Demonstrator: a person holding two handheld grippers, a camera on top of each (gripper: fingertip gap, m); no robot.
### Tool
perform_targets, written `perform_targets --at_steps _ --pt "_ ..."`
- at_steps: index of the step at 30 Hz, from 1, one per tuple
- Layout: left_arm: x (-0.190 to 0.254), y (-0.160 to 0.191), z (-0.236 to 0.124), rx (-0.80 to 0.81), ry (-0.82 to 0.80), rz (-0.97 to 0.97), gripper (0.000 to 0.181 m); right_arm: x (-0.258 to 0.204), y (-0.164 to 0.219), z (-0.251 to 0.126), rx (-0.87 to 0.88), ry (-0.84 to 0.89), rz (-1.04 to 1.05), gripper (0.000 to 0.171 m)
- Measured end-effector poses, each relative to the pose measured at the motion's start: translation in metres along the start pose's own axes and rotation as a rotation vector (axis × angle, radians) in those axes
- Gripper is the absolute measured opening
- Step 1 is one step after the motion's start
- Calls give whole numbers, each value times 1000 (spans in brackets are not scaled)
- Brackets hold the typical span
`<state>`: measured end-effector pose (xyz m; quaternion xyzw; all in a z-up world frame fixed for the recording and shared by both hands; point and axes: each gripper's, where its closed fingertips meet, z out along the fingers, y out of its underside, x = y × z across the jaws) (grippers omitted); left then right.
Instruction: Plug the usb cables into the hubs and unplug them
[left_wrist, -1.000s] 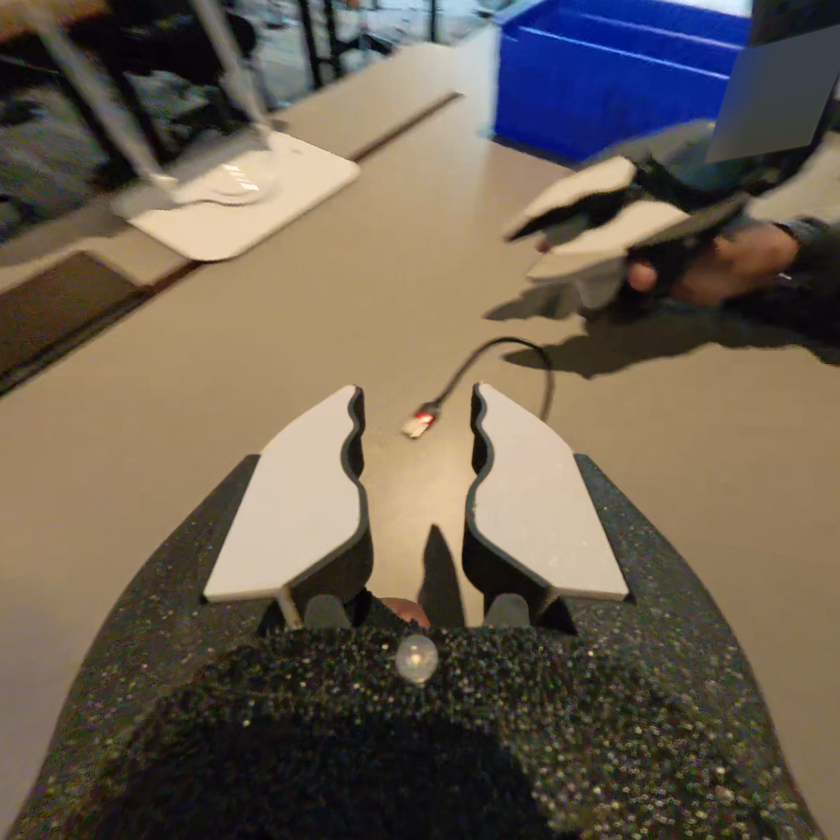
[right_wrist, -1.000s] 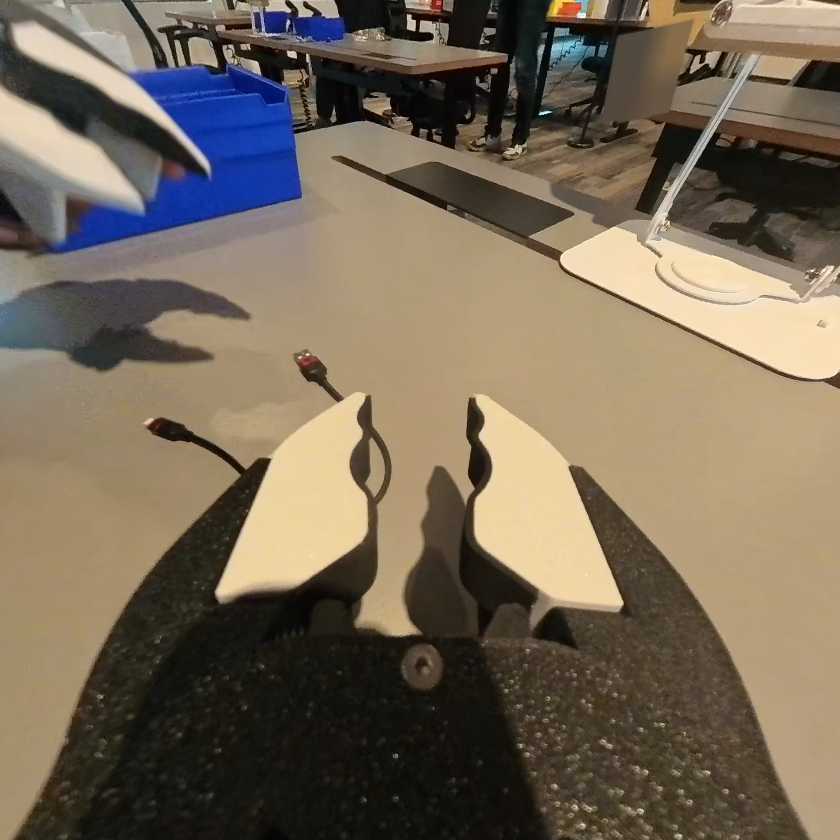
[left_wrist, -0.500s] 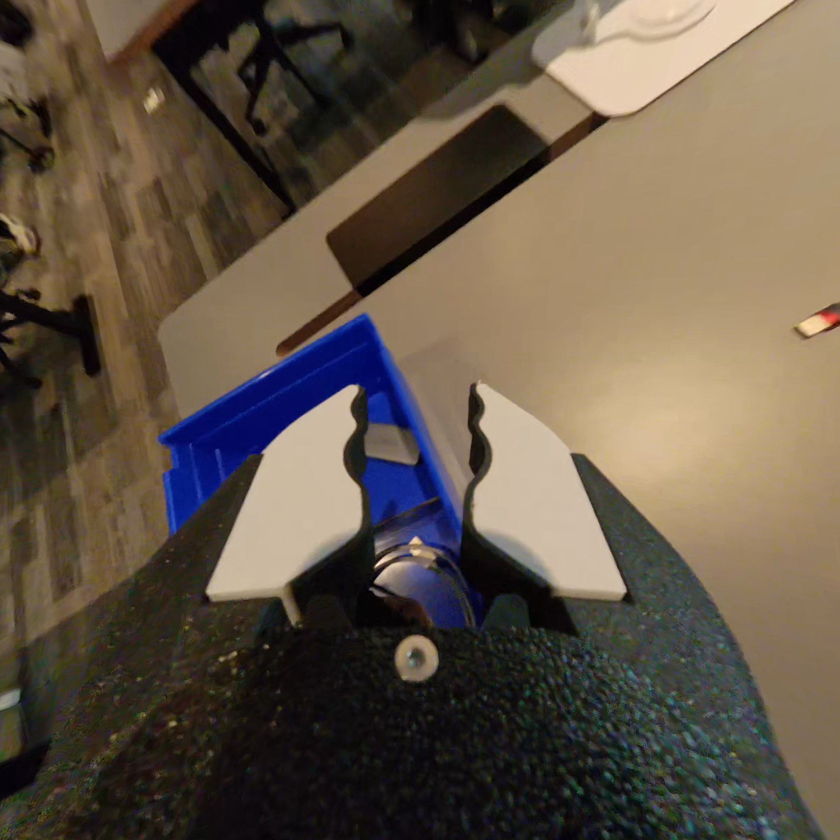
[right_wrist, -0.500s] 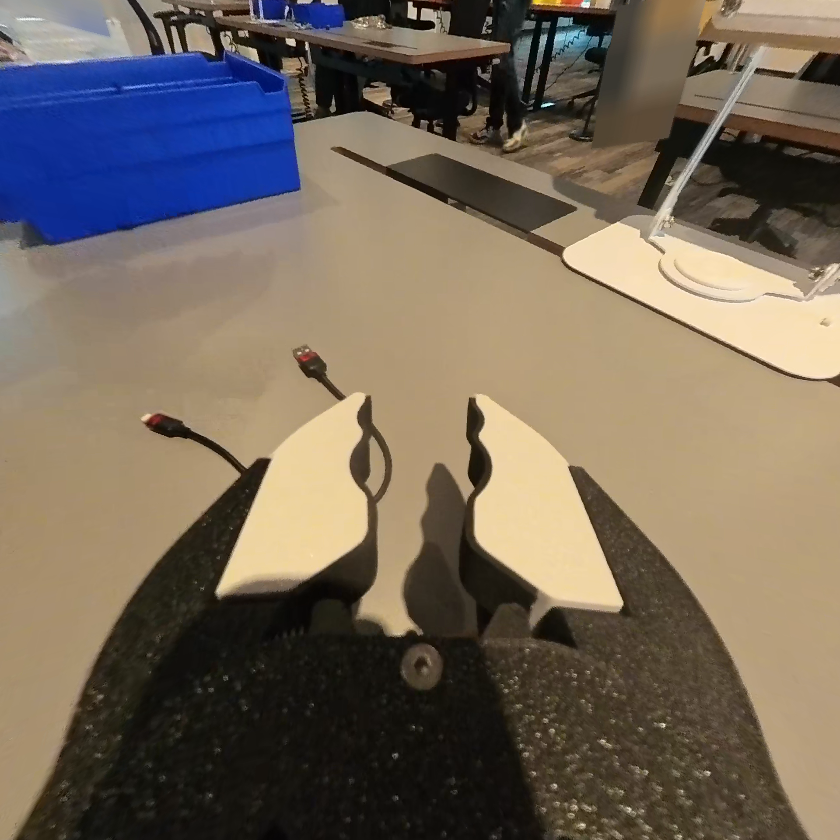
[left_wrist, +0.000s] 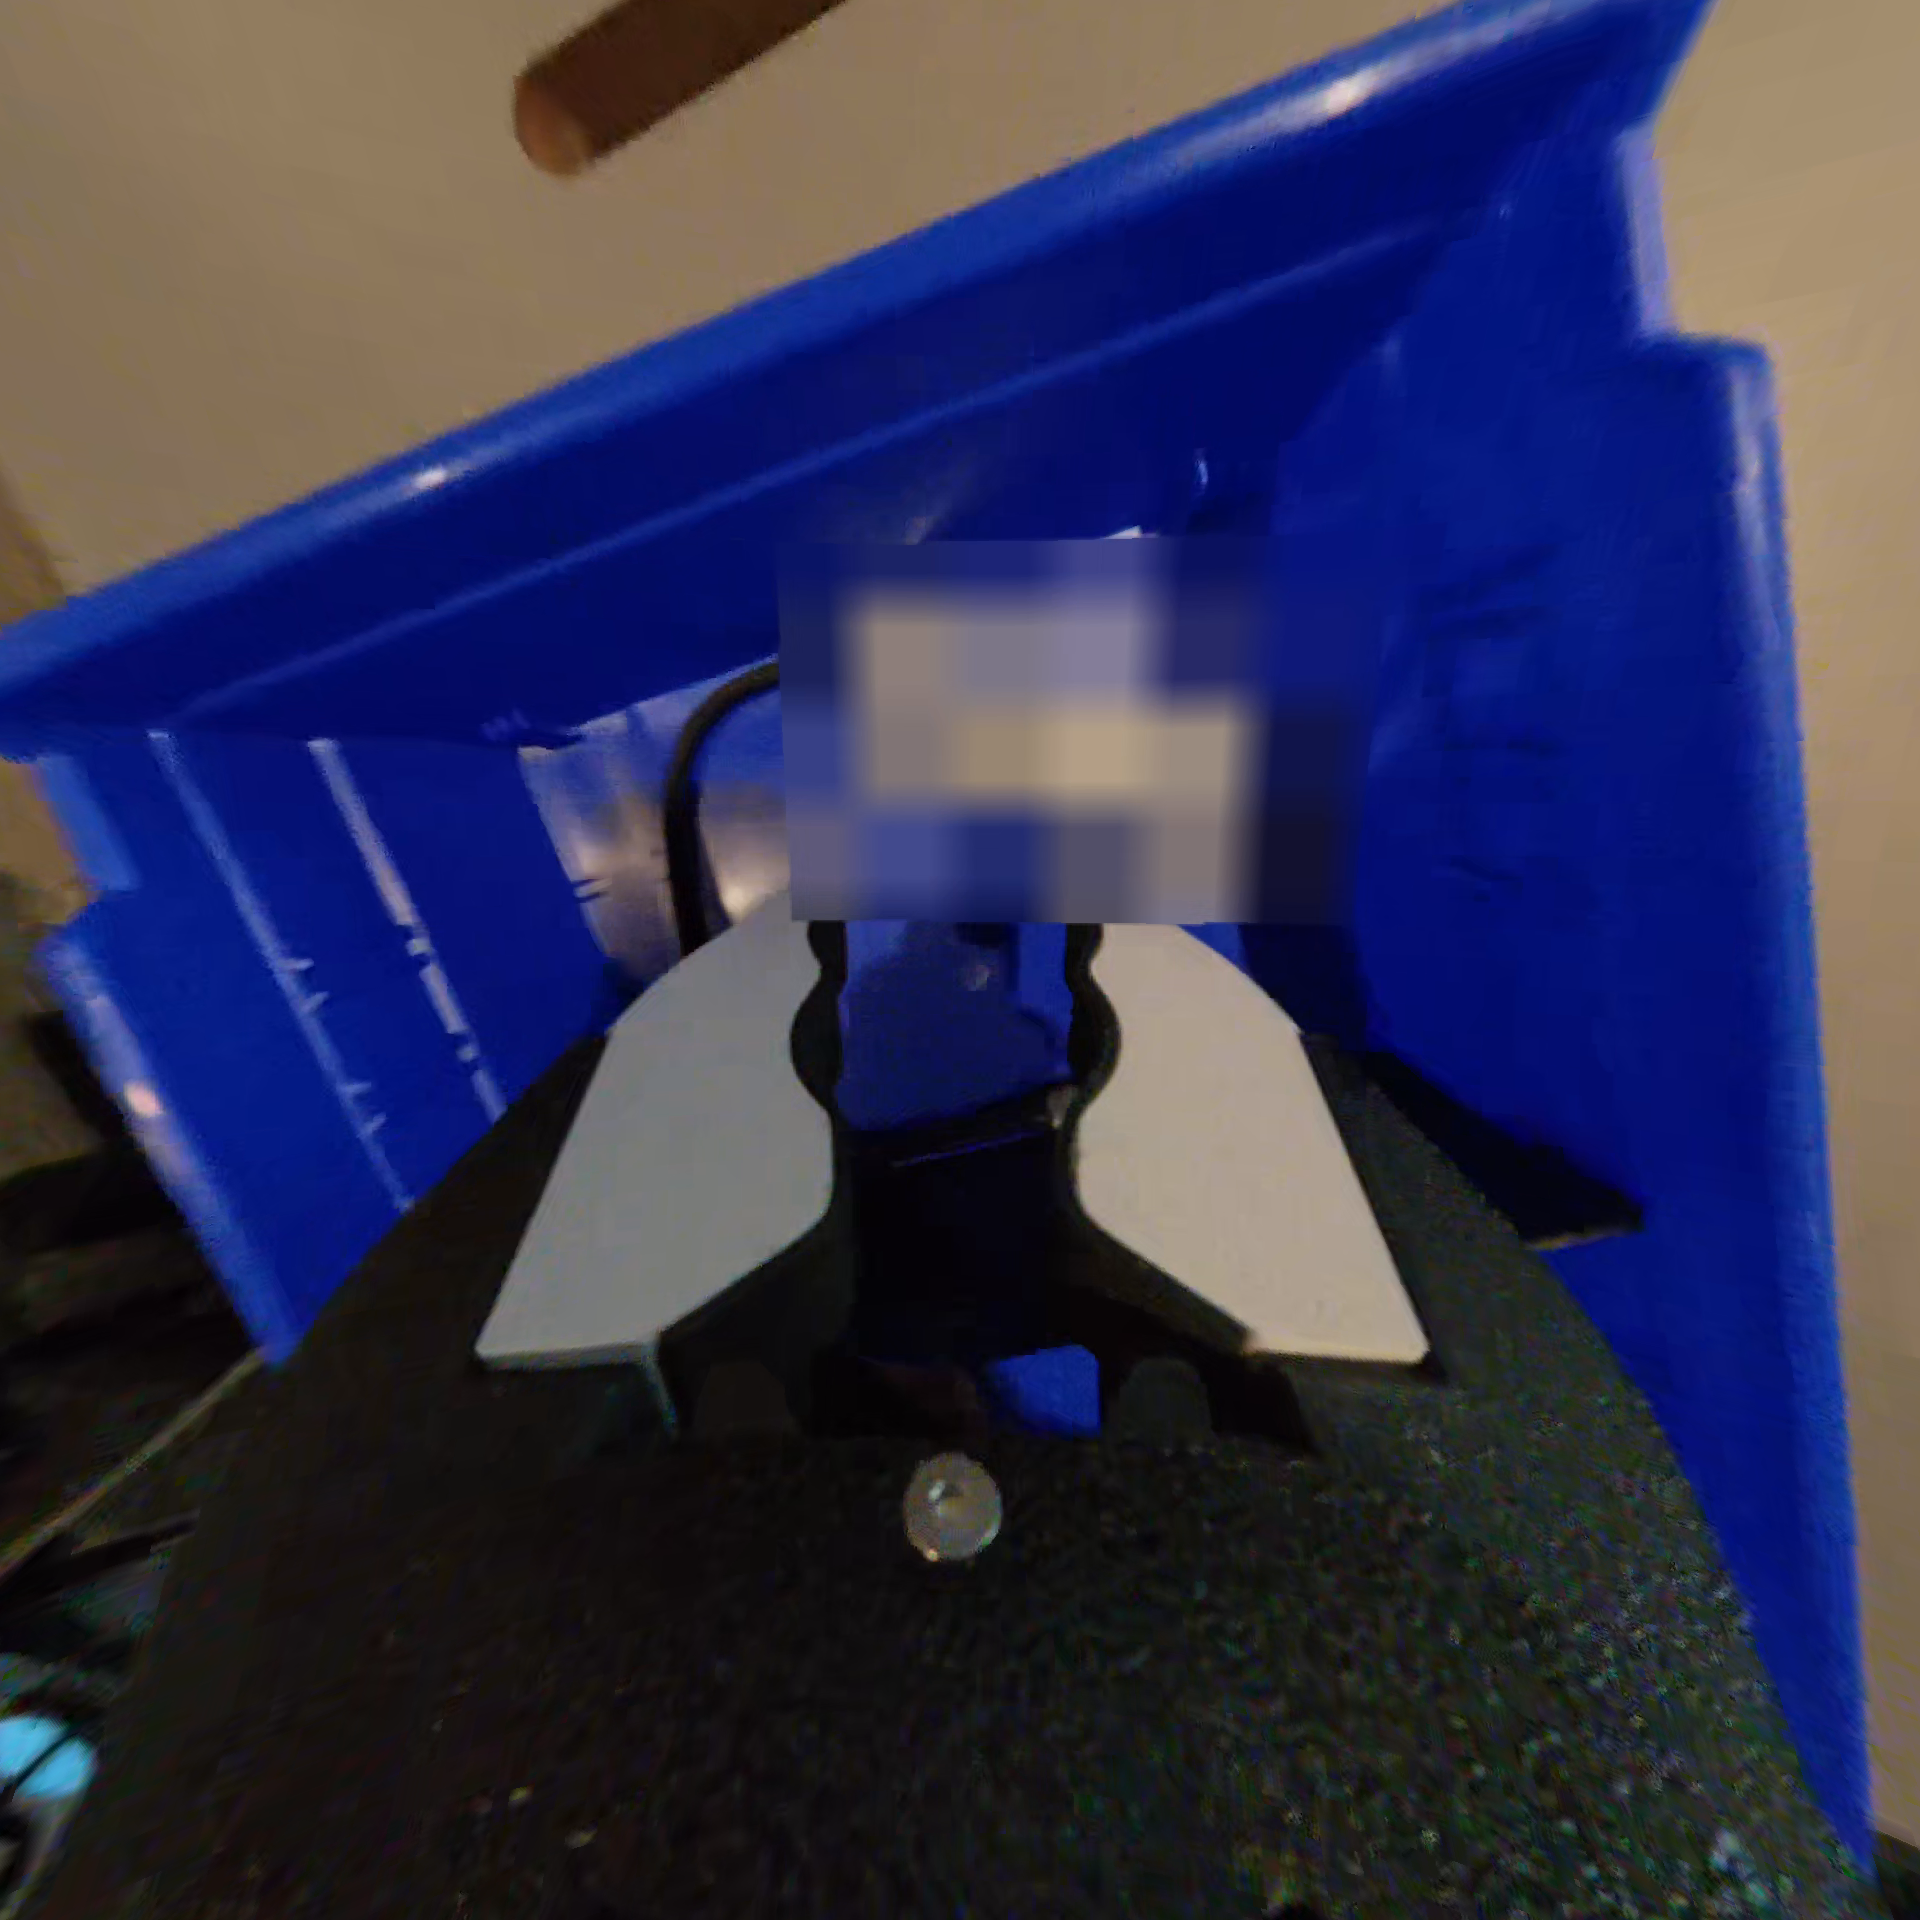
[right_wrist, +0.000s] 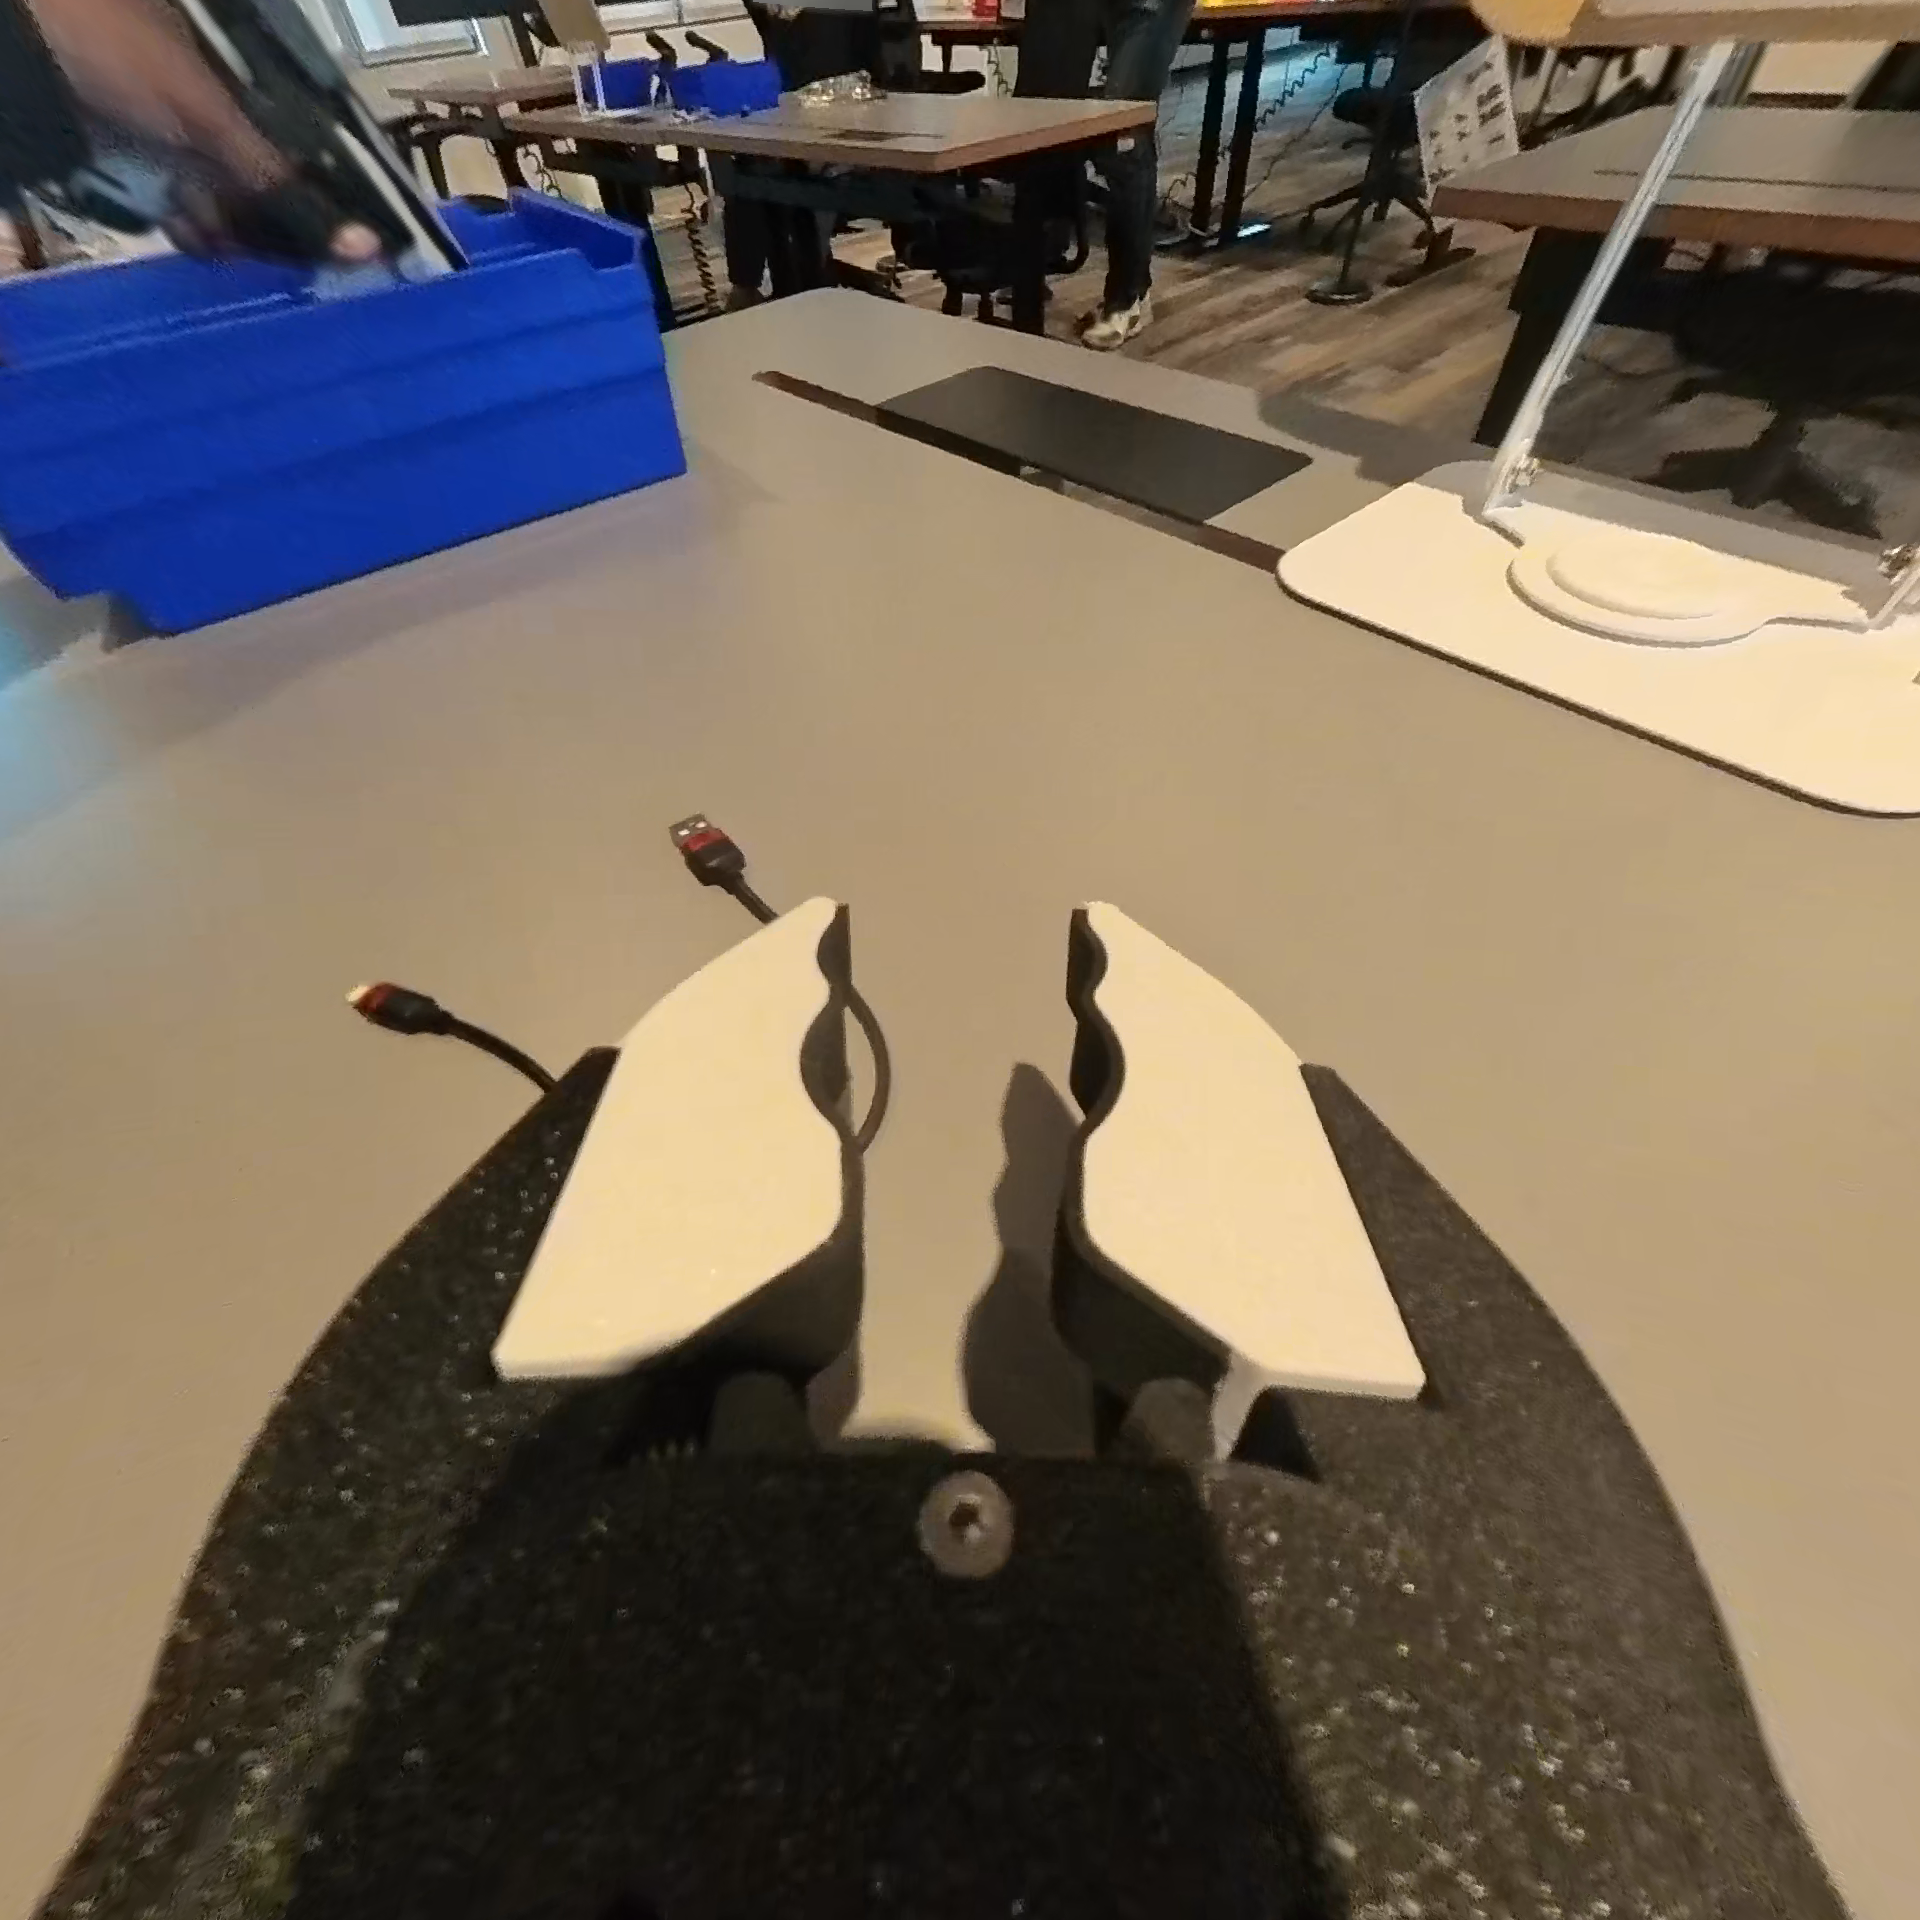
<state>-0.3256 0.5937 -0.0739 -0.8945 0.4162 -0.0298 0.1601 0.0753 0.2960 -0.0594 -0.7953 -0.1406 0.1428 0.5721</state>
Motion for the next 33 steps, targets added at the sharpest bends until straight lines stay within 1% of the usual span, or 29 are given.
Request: perform_targets --at_steps 4,6,9,11,16,20,23,27,31,33 --pt "-4 -16 20 29 34 -169 40 4 0 0 2 2 31 39" --pt "-4 -19 29 20 45 -224 39 5 0 0 4 8 31 39" --pt "-7 -15 36 -36 5 -240 40 4 0 1 -6 17 12 39" --pt "1 -16 36 -49 35 -235 42 2 1 2 -9 26 -10 39" --pt "6 -17 36 -95 19 -254 53 -4 4 4 -34 33 -77 39" --pt "0 -21 41 -118 -22 -362 55 -10 5 5 -40 30 -131 39" --pt "-9 -14 49 -164 -84 -439 61 -14 5 4 -36 23 -169 39" --pt "-8 -12 52 -201 -86 -520 68 -20 7 4 -47 2 -202 39" --pt "-2 -7 59 -256 -81 -565 70 -24 10 4 -60 -16 -219 40" --pt "3 -11 61 -239 -49 -598 63 -26 12 3 -71 -21 -235 40"
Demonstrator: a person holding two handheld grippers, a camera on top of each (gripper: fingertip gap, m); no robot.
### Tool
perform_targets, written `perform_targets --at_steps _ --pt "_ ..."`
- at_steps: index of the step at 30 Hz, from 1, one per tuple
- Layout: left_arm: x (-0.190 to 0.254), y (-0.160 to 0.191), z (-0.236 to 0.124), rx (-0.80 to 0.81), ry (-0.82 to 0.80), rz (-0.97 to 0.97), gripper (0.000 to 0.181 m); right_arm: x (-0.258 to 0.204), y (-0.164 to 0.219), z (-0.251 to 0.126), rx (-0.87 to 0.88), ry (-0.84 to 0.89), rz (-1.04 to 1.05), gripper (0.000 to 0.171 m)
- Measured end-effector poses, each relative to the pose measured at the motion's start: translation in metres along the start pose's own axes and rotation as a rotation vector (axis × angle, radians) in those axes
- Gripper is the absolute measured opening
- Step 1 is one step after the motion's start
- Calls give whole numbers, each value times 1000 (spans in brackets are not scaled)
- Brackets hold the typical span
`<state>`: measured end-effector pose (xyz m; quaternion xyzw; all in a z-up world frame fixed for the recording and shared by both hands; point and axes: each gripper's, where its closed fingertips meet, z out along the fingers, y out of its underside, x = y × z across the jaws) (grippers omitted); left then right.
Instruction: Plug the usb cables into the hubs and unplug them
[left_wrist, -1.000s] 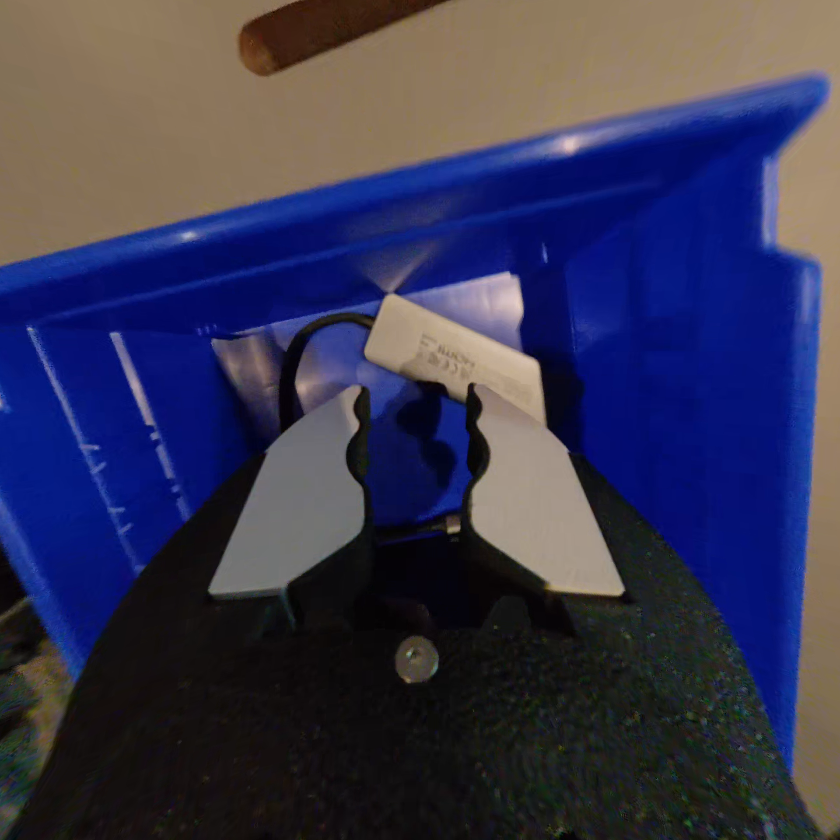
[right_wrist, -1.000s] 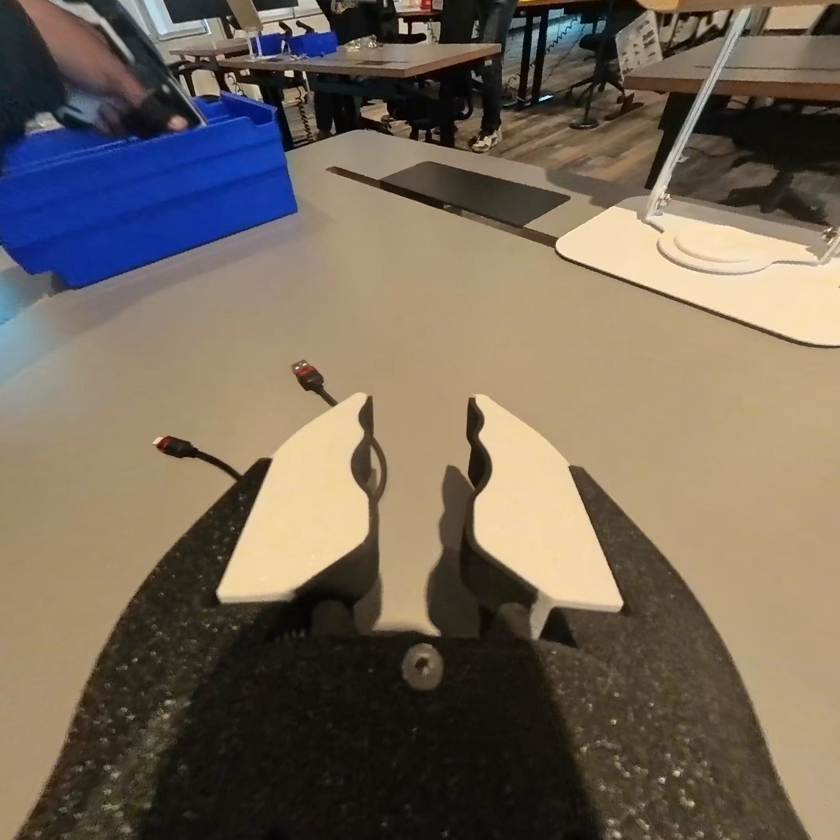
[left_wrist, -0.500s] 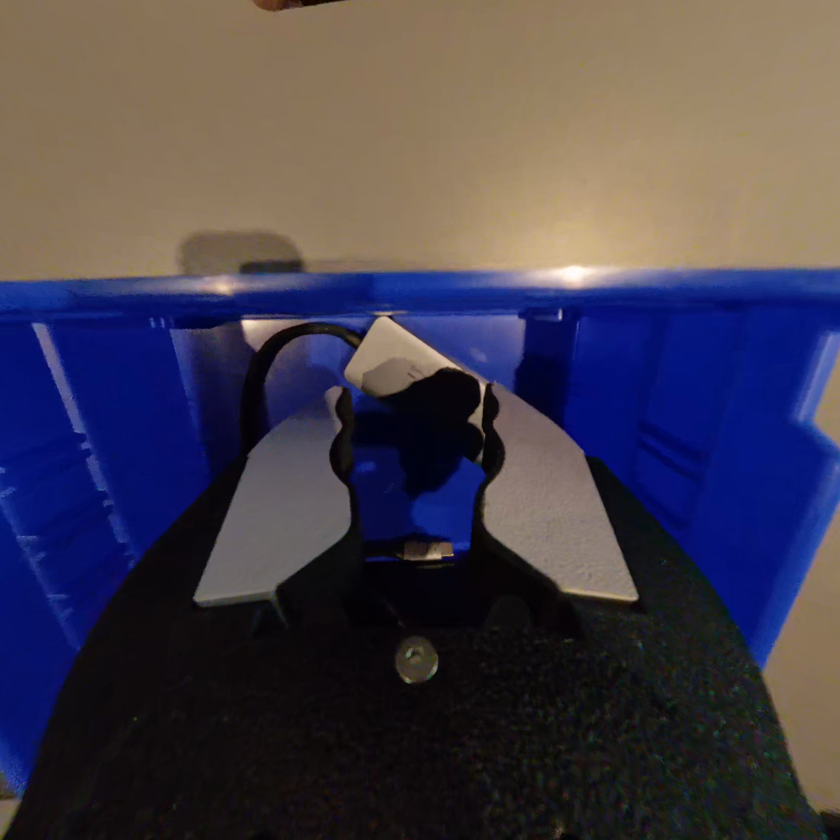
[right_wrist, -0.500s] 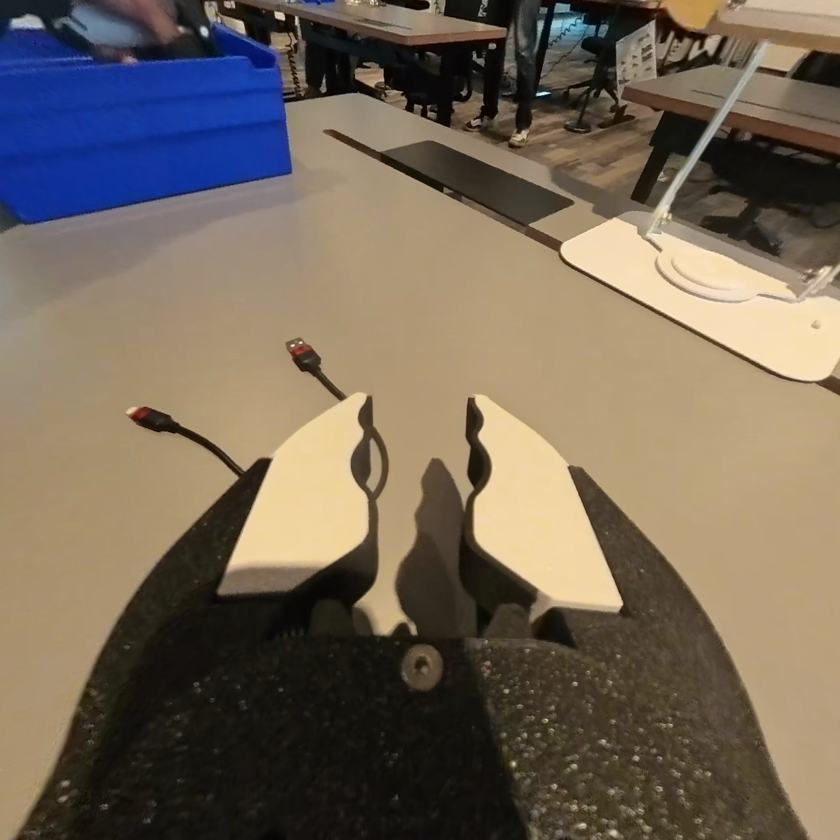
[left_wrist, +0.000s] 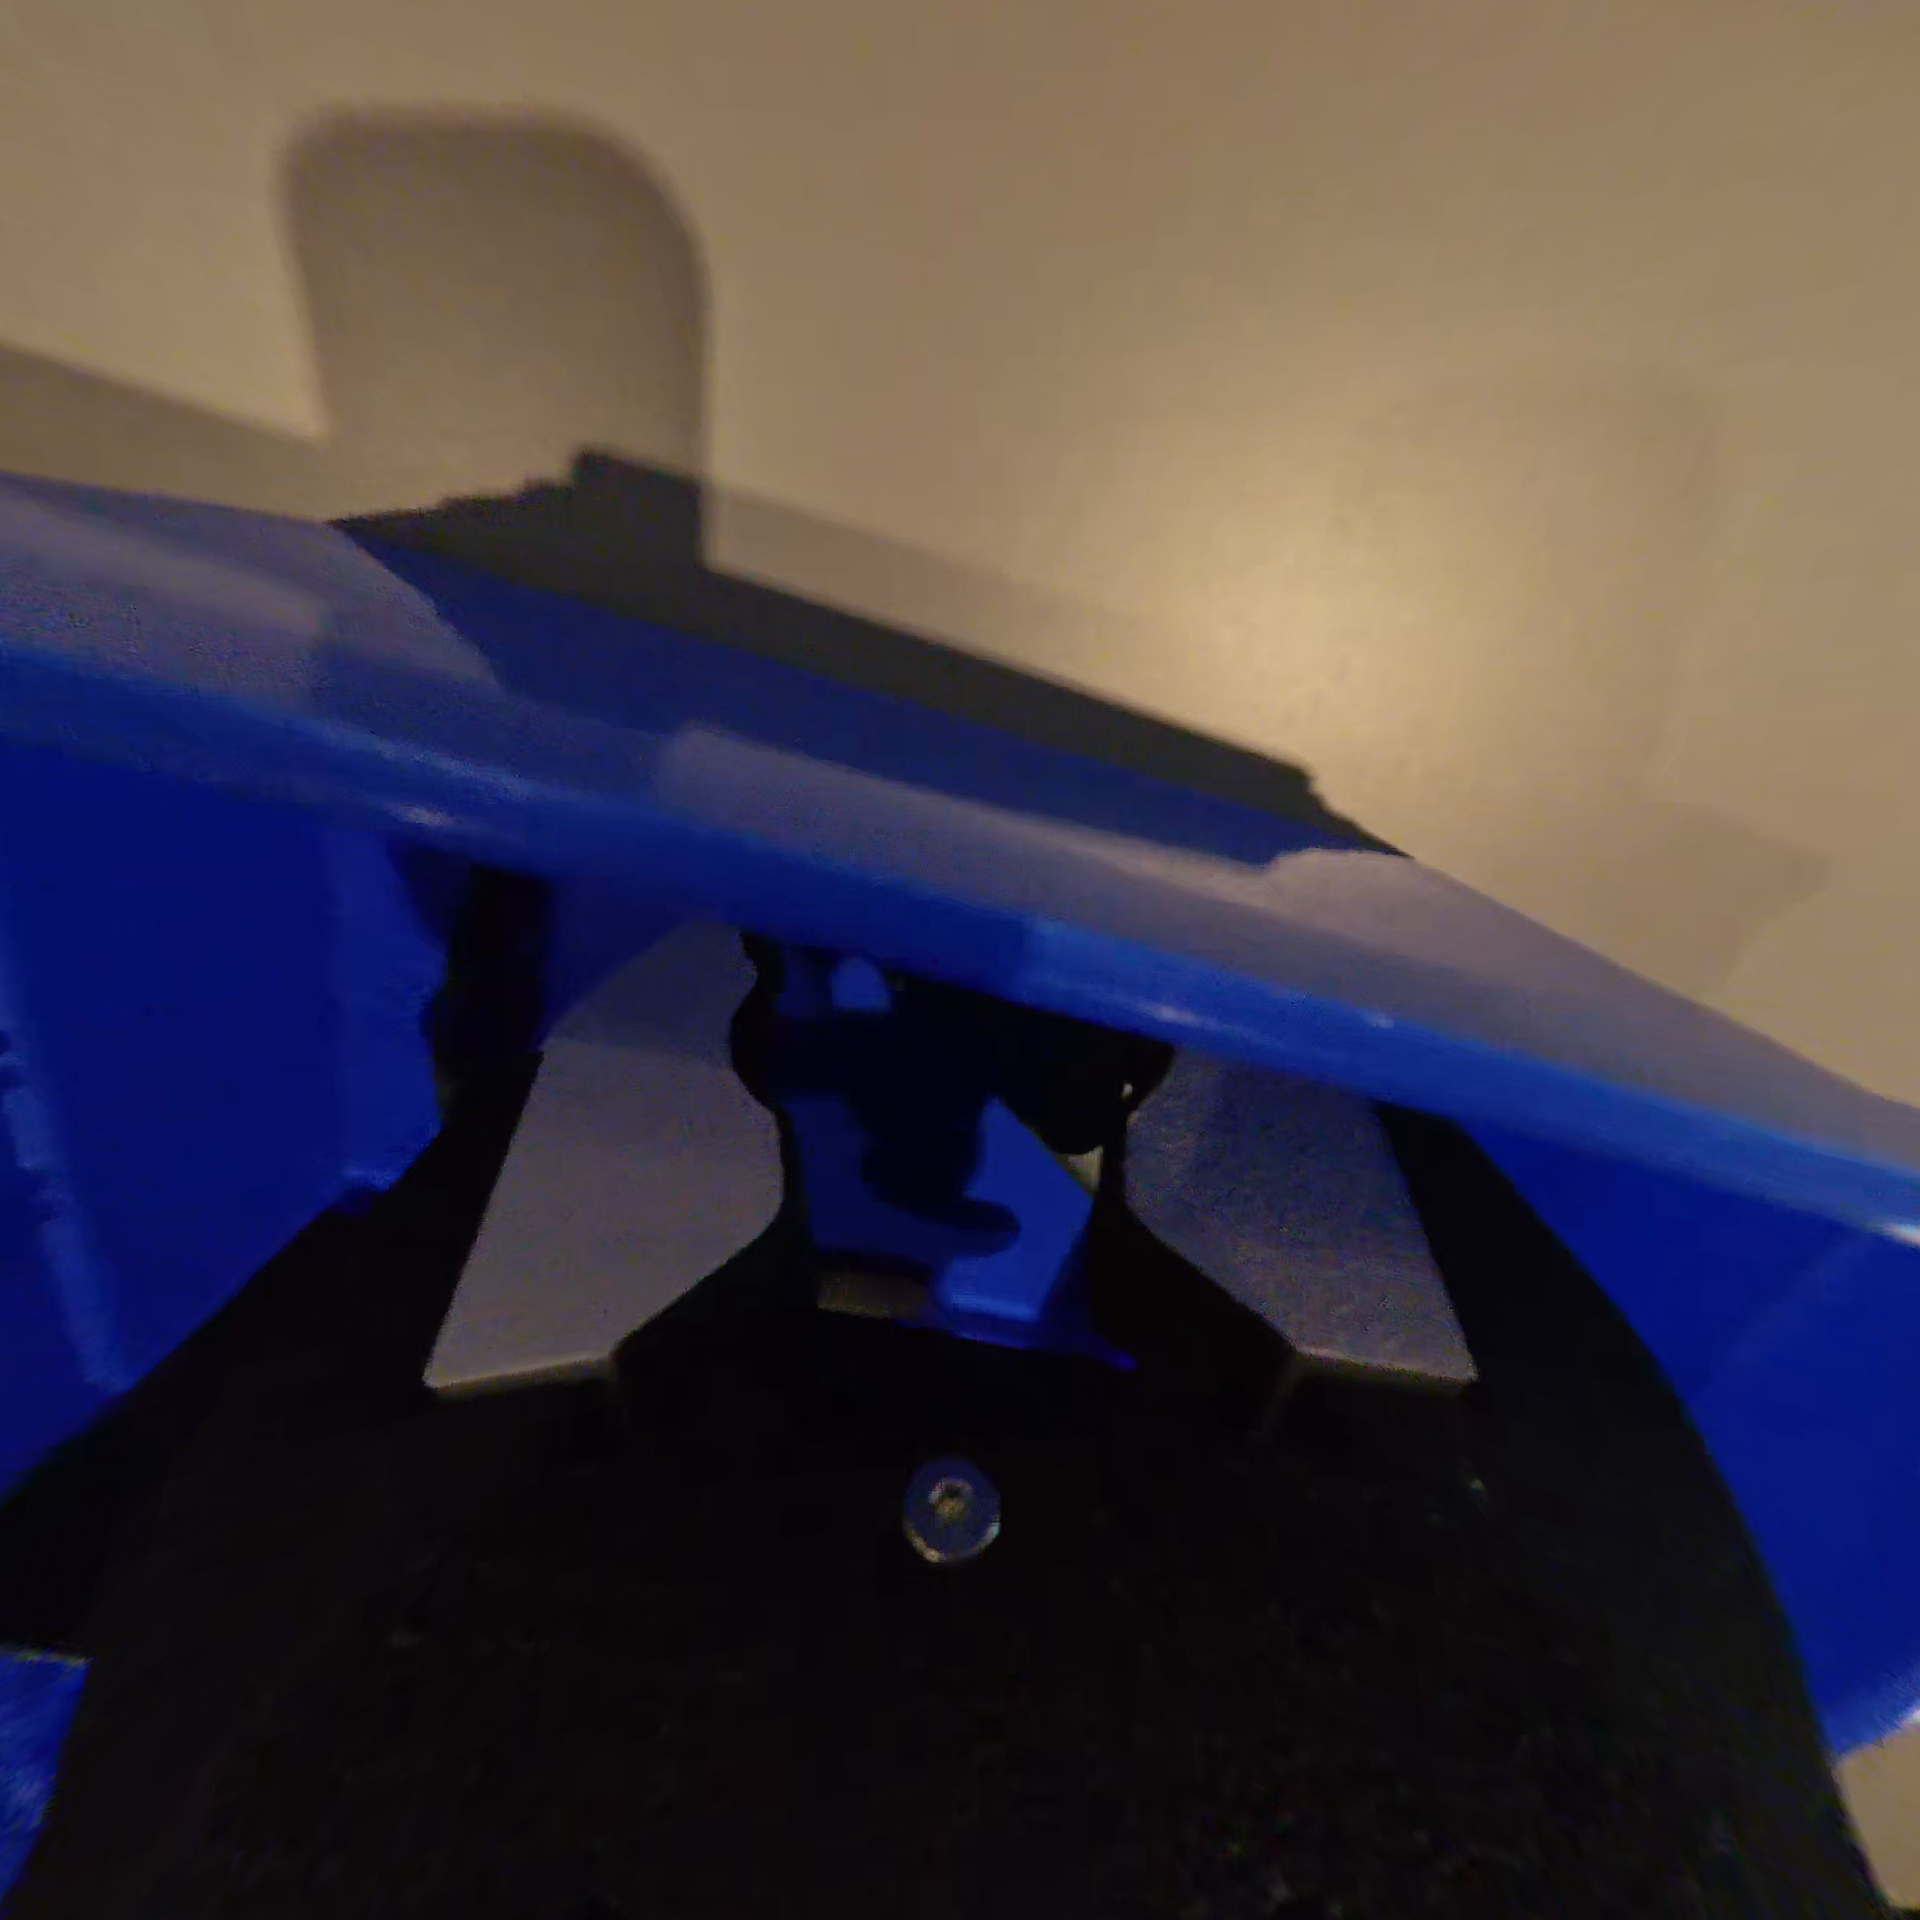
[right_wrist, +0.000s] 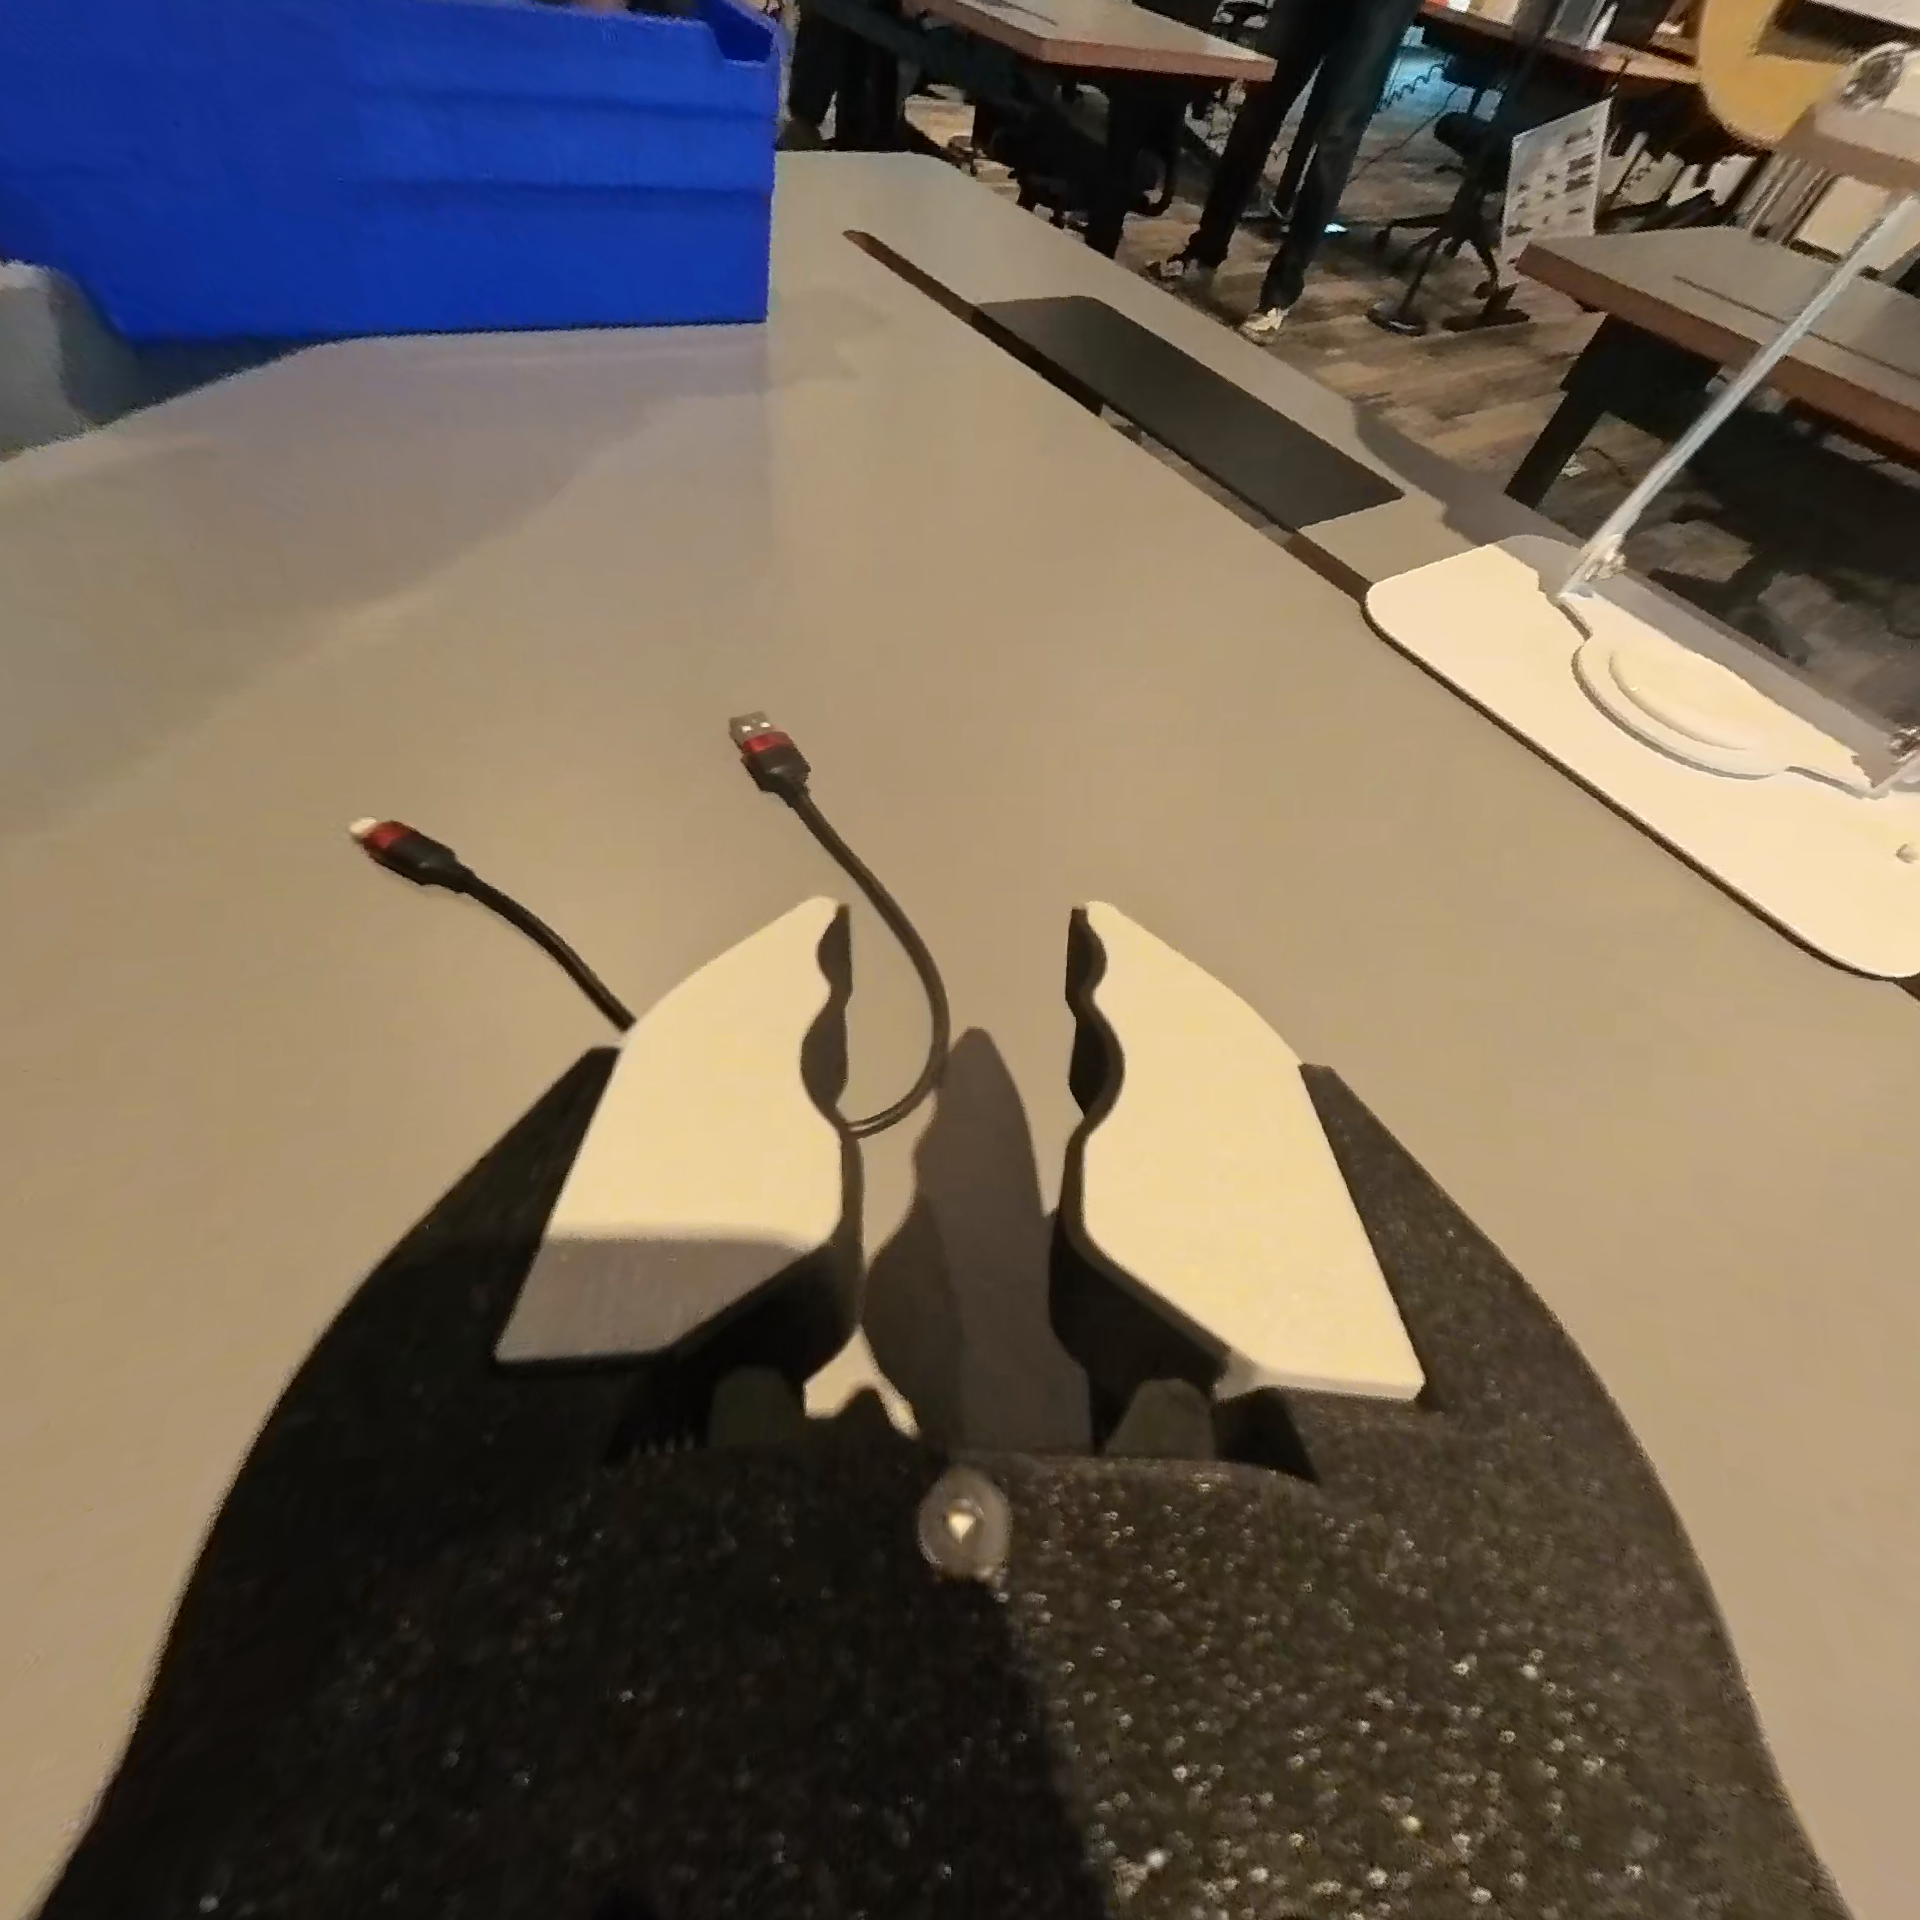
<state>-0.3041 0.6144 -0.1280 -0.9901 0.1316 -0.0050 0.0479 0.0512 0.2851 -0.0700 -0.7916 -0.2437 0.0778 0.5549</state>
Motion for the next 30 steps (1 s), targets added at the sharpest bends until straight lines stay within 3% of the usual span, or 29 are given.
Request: perform_targets --at_steps 3,6,16,22,30 --pt "0 -1 0 -3 8 -11 61 -5 3 0 -16 -3 -44 40" --pt "-3 -3 0 29 5 -38 48 -9 4 0 -25 5 -90 40" --pt "-8 -7 -15 146 36 -44 40 -7 3 0 -20 9 -78 40" --pt "-18 -12 -55 320 74 -54 38 -7 2 0 -17 7 -70 40" --pt "-9 -17 -144 650 196 -36 36 -8 2 0 -16 11 -81 40"
